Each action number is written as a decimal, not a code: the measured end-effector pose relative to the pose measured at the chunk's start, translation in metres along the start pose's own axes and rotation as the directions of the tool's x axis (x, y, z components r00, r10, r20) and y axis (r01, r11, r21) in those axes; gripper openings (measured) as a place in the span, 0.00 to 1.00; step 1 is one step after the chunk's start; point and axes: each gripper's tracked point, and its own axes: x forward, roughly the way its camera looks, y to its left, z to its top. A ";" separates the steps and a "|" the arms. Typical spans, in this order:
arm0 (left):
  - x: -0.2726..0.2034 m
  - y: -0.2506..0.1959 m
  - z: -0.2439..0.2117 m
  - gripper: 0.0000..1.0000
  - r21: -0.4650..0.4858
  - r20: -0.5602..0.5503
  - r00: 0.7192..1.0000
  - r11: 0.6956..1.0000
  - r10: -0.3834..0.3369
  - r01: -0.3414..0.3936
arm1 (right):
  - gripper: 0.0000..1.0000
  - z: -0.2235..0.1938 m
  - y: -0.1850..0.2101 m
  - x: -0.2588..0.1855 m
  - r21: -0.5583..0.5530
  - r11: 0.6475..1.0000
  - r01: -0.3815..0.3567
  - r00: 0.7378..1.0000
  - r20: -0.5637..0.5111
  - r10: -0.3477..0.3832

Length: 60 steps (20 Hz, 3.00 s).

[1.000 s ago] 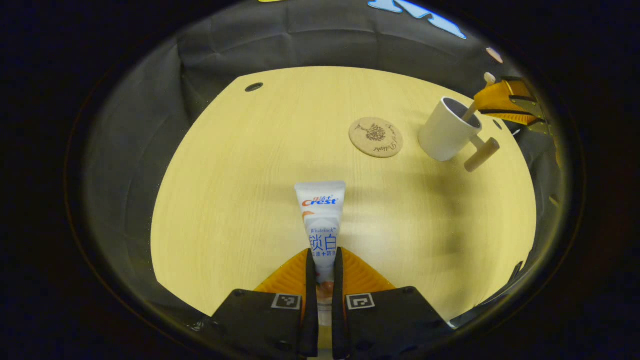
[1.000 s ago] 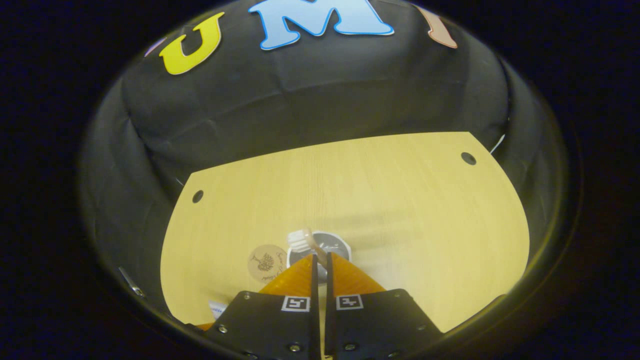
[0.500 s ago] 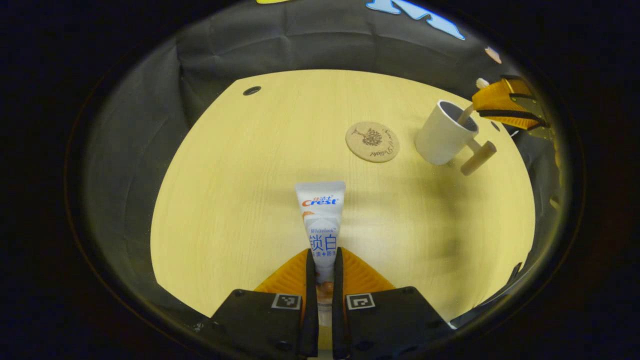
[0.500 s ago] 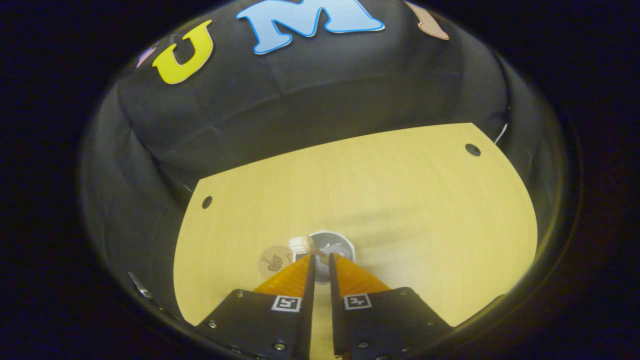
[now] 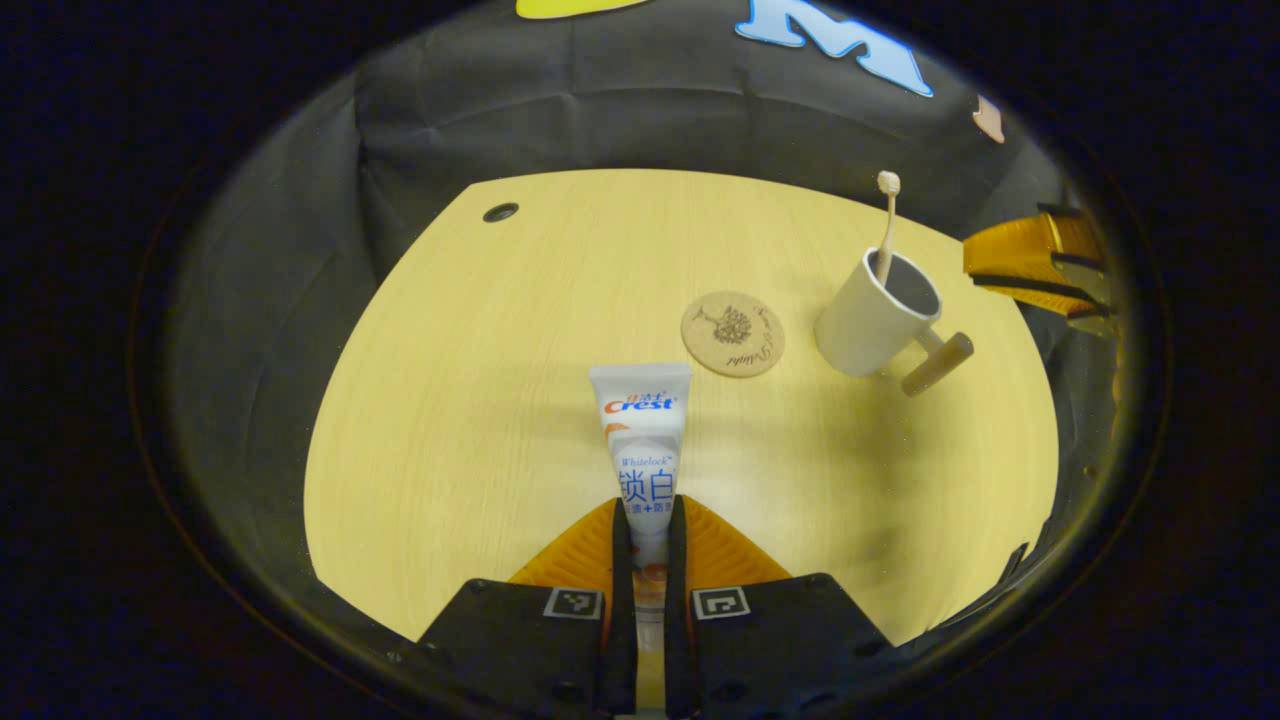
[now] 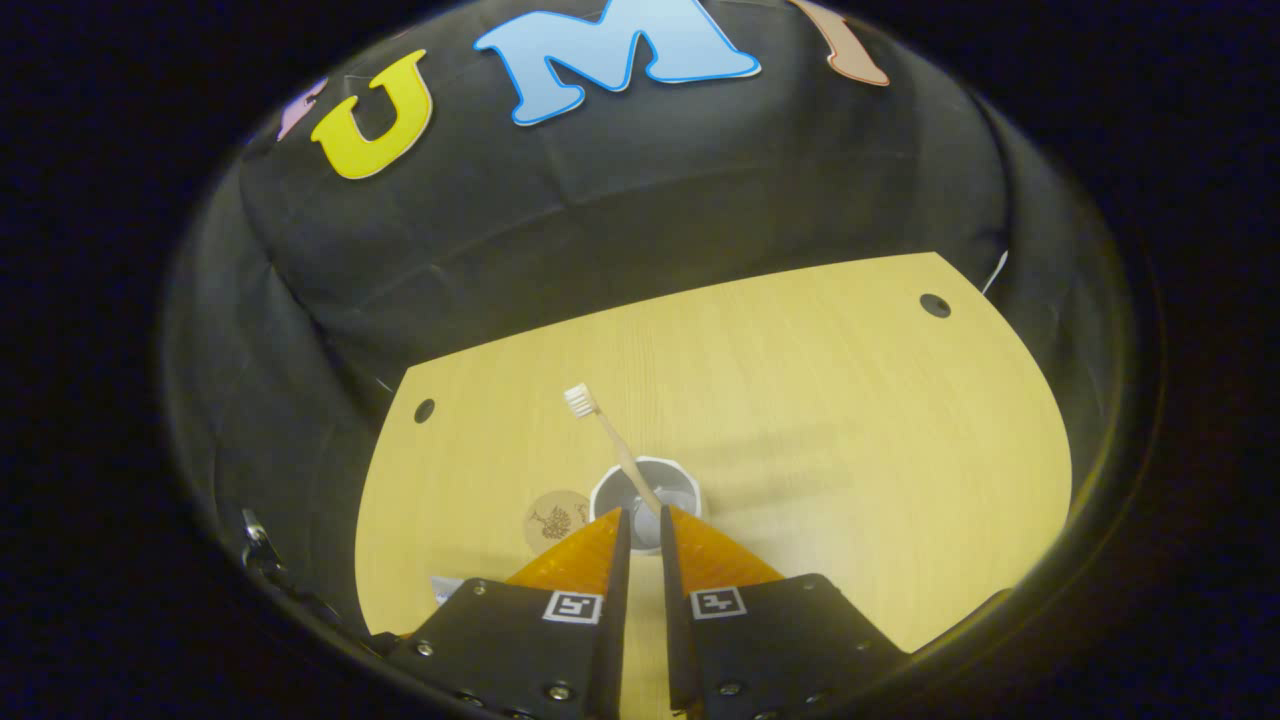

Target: Put the toothbrush and toothpaste on the desktop into the cup, then pick up the cup and place it on the coaster on the desktop.

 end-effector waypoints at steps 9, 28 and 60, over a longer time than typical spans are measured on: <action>-0.011 -0.026 0.079 0.18 -0.003 0.104 0.993 0.998 -0.060 0.061 | 0.18 -0.023 -0.038 -0.014 0.080 0.996 0.039 0.999 -0.016 -0.038; -0.040 -0.167 0.221 0.18 0.156 0.394 0.872 0.957 -0.289 0.246 | 0.18 -0.077 -0.145 -0.036 0.279 0.954 0.113 0.993 -0.045 -0.105; 0.022 -0.213 0.218 0.29 0.107 0.557 0.798 0.973 -0.230 0.206 | 0.18 -0.156 -0.212 -0.035 0.392 0.908 0.147 0.986 -0.129 -0.104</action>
